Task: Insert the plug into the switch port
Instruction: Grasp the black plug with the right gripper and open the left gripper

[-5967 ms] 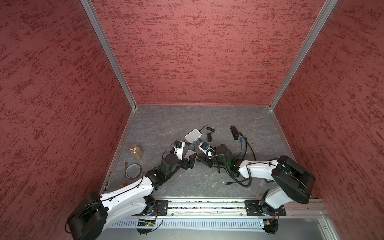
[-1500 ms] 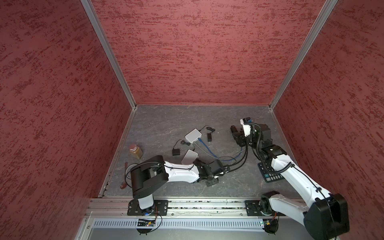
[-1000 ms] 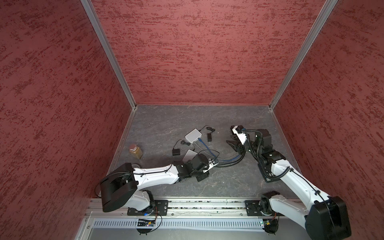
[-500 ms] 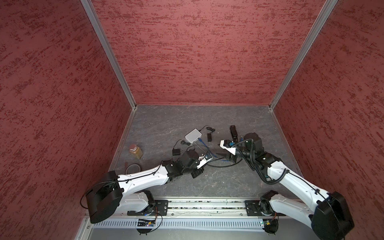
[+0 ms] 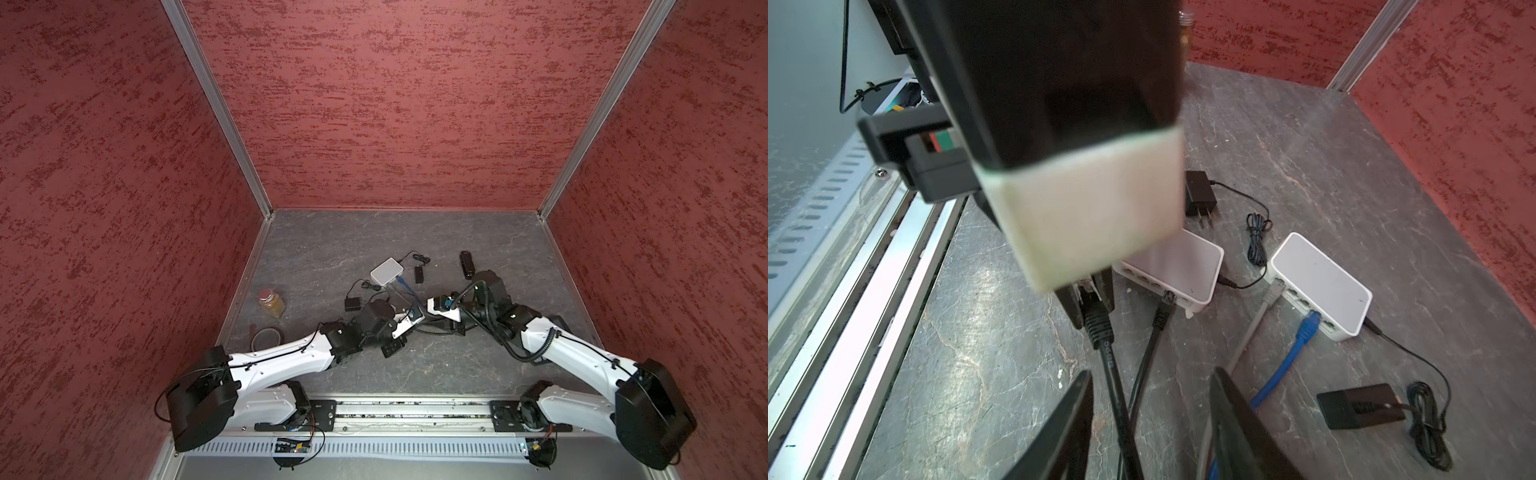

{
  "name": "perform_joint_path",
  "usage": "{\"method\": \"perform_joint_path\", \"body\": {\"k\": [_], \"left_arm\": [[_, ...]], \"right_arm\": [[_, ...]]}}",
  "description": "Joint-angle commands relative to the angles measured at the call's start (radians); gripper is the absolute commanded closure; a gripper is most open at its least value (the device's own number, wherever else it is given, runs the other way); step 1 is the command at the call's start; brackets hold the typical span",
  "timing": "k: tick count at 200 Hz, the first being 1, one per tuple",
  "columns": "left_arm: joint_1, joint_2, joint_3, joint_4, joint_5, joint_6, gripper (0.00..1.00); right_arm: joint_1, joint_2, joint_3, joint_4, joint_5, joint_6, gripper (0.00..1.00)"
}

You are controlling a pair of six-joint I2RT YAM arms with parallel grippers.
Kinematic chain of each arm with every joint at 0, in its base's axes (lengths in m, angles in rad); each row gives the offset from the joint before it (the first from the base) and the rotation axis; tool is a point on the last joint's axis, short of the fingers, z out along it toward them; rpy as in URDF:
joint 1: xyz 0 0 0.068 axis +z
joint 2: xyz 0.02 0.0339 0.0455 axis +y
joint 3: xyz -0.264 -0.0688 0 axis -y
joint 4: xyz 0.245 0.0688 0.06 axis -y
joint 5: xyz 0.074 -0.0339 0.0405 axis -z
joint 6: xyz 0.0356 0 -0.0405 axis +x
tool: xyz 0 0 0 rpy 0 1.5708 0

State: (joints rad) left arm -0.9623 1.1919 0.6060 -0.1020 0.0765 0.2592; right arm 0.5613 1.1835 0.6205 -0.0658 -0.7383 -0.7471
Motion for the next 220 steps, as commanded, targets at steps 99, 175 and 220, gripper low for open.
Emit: {"method": "perform_joint_path", "body": {"k": [99,175,220], "left_arm": [[-0.011,-0.034,0.033,0.047,0.002,0.047,0.92],[-0.013,-0.049,0.049,0.065,-0.018,0.083,0.92],[-0.019,-0.068,0.030,0.066,-0.035,0.072,0.92]], "right_arm": [[0.006,0.088,-0.020,0.098,-0.188,-0.009,0.58],[0.006,0.128,-0.031,0.132,-0.198,0.005,0.66],[0.006,0.106,-0.057,0.169,-0.191,0.024,0.71]]}}
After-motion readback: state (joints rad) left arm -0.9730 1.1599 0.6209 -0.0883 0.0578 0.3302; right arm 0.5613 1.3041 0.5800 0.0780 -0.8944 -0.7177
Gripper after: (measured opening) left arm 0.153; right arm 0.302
